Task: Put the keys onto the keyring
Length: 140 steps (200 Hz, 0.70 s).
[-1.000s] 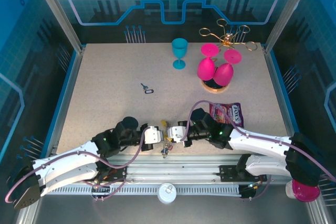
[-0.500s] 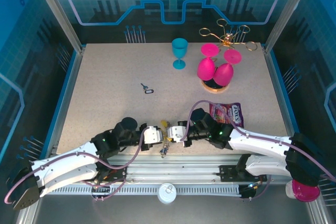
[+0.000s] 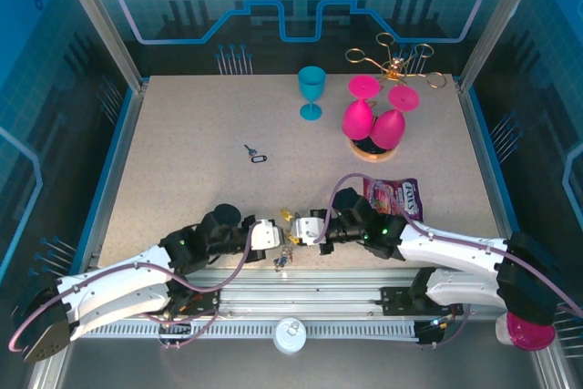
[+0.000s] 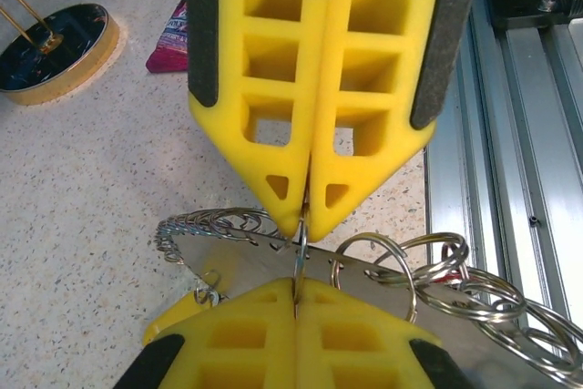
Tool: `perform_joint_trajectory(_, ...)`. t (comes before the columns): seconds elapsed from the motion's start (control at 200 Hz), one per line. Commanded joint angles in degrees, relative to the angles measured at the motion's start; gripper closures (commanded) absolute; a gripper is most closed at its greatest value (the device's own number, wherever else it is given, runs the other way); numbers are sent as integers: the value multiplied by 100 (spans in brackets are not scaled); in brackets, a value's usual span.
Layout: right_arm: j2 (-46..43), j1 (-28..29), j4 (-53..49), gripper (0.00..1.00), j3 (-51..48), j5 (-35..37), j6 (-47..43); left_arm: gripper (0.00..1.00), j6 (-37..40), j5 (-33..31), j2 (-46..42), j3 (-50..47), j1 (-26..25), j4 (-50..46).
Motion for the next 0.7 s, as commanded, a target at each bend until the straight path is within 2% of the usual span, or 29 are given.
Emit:
perform_joint_trajectory(0.0, 3, -12, 209, 100, -14, -288, 130, 98, 19, 99, -8, -46, -26, 356)
perform_joint_trajectory(0.195, 123, -7, 354, 100, 17, -316, 215, 100, -20, 165, -49, -130, -26, 574)
perform_joint_trajectory(0.25, 145, -3, 417, 93, 15, -311, 255, 100, -16, 186, -62, -140, -26, 601)
perform_joint_trajectory(0.3, 163, -3, 454, 90, 5, -319, 269, 100, -3, 194, -52, -152, -26, 615)
perform_joint_trajectory(0.5, 224, -3, 527, 90, -6, -333, 288, 100, 62, 236, -52, -177, -26, 737)
perform_joint_trajectory(0.695, 269, -3, 552, 85, -22, -358, 288, 100, 118, 279, -65, -196, -26, 807)
